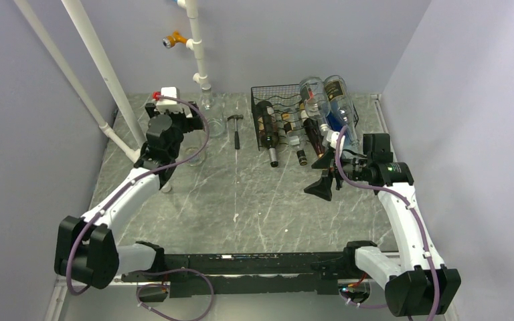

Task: Take the wine bottle off the wine rack
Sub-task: Move the wine bottle to the center of the board, then pick up the wine bottle from the wine rack.

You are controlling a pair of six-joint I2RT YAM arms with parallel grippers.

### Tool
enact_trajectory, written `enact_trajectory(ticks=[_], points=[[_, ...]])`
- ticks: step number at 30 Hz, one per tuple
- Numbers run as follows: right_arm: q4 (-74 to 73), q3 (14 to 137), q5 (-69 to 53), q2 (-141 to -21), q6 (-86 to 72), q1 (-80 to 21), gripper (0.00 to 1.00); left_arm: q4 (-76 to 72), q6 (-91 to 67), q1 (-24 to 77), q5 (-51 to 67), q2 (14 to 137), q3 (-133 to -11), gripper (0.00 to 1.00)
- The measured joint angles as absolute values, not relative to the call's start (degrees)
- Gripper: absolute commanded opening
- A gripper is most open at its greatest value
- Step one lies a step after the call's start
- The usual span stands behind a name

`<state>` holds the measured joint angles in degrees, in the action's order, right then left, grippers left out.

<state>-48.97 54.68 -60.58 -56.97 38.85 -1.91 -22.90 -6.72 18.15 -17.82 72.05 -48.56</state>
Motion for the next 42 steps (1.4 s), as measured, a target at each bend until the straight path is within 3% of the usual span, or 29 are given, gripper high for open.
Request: enact_trajectory(ticks=[11, 21, 30, 42], points=[[-49.3, 54.7, -60.7, -55.8, 40.2, -0.7, 0.98, -4.9, -14.9, 18.1, -15.2, 65.0, -57.2, 0.99], [-50.2, 54.8, -61.9, -55.3, 41.0, 2.7, 0.99, 10.9, -18.4, 18.2, -6.0, 64.1, -63.5, 0.99], [-49.7, 61.9, -60.0, -57.3, 36.5, 3.9, 1.00, 14.2, -14.4, 18.2, 13.5, 60.4, -64.0, 0.99], [-42.4, 73.4, -46.2, -67.7, 19.9, 4.1, 1.00, 8.2, -12.8, 18.4, 34.0, 60.1, -57.0, 1.00]])
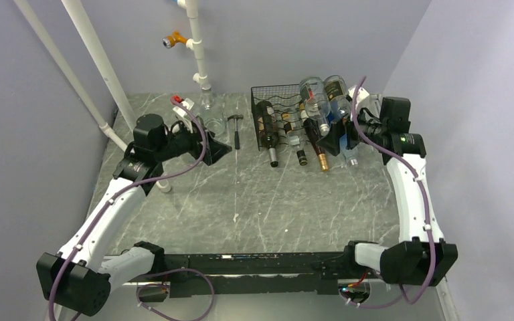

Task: Take the wine bottle off the wine rack
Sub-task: Pick up the wine bottle from the wine rack.

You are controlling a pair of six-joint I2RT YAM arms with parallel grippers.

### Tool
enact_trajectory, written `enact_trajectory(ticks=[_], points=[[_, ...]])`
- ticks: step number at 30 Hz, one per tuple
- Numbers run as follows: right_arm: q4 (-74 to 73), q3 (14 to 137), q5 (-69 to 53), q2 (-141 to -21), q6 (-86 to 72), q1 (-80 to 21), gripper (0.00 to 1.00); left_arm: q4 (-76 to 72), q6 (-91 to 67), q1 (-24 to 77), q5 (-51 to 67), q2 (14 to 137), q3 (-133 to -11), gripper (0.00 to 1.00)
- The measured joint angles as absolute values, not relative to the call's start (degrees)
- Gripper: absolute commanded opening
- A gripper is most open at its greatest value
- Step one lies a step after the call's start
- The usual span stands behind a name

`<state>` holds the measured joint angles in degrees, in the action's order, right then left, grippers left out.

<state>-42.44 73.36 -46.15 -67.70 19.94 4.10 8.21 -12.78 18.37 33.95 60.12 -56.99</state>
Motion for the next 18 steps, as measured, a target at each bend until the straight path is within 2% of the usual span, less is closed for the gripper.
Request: enact_trajectory(ticks=[7, 18], points=[[-41.3, 77.1, -37.8, -76.1, 13.5, 4.0, 0.99, 6.2, -13.4, 19.0, 39.3, 61.4, -54.6, 1.00], [-39.4, 86.8, -24.4, -88.1, 8.7, 0.4, 0.93, 8.2, -12.8, 22.3, 39.3, 64.0, -54.6, 0.99]])
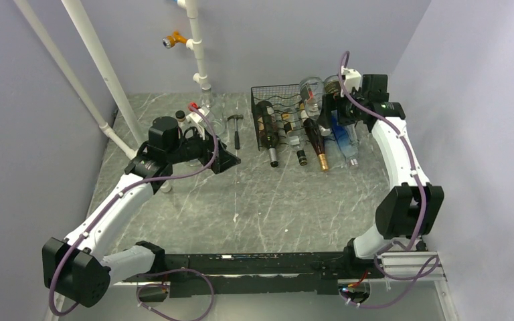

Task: Take the wine bottle off the wine rack
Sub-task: Pick up the wine bottle from the wine rack.

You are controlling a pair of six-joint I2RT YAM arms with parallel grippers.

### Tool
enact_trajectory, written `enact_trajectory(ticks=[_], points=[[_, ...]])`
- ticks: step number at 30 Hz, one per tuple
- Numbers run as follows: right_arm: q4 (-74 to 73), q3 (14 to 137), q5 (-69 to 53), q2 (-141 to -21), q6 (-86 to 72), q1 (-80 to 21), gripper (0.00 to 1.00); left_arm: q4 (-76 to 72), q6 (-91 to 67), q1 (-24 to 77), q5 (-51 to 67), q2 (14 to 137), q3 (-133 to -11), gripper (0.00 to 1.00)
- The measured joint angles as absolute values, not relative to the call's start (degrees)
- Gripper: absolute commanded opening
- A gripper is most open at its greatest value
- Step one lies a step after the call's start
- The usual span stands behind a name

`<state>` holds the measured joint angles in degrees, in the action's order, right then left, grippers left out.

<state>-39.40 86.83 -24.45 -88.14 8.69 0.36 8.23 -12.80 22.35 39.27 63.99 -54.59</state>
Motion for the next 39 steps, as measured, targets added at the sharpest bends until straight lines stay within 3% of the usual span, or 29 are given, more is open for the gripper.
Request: enact_trajectory(ticks=[16, 39], points=[[-36.8, 90.4, -16.0, -99.2, 5.4, -3.5, 0.82, 9.3, -11.5, 22.4, 38.2, 64.0, -54.6, 1.00], [-35.9, 94.8, -12.6, -108.6, 4.2, -3.9, 0.56, 9.8, -11.2, 22.4, 38.1, 64.0, -54.6, 0.99]])
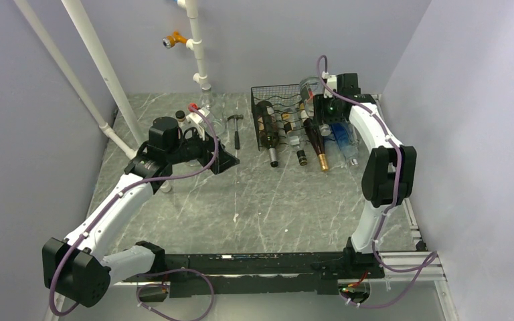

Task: Take the wine bottle off the wine rack
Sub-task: Pick up the wine bottle from the wine rack.

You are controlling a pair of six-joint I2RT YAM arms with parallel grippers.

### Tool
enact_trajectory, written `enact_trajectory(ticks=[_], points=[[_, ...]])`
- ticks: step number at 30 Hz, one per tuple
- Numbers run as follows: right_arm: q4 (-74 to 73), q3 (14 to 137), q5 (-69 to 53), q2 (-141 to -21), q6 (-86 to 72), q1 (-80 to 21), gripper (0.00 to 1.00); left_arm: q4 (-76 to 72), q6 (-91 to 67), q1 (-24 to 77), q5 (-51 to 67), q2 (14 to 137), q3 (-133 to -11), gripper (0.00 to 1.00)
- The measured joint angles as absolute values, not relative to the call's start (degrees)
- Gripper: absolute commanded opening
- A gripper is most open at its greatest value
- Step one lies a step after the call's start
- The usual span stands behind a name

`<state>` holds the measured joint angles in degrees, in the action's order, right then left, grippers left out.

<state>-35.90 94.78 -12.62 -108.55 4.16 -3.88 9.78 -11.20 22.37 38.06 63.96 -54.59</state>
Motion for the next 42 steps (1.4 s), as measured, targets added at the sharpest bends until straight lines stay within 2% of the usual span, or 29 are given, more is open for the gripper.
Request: enact_trajectory(ticks=[7, 13, 17, 21, 24, 42], points=[[-35.5, 94.8, -12.0, -109.3, 3.7, -4.2, 0.54, 9.8, -11.2, 22.4, 38.0, 64.0, -54.6, 0.99], [-35.0, 94.8, -11.9, -110.5, 3.2, -4.3, 0.46, 10.2, -11.2, 22.4, 37.6, 64.0, -54.6, 0.99], [-35.1, 94.8, -11.7, -110.6, 1.8, -4.3, 0.32, 10.7, -11.2, 22.4, 37.6, 64.0, -54.6, 1.00], [-35.6, 94.8, -11.7, -110.6, 0.8, -4.0, 0.08, 11.1, -11.0, 22.4, 37.6, 64.0, -54.6, 1.00], [-35.6, 94.8, -12.2, -110.6, 0.4, -3.9, 0.00, 11.1, -10.7, 22.4, 37.6, 64.0, -54.6, 1.00], [-33.9, 94.0, -26.0, -108.4, -10.6, 1.2, 0.00, 11.6, -10.1, 22.4, 37.5, 64.0, -54.6, 1.00]])
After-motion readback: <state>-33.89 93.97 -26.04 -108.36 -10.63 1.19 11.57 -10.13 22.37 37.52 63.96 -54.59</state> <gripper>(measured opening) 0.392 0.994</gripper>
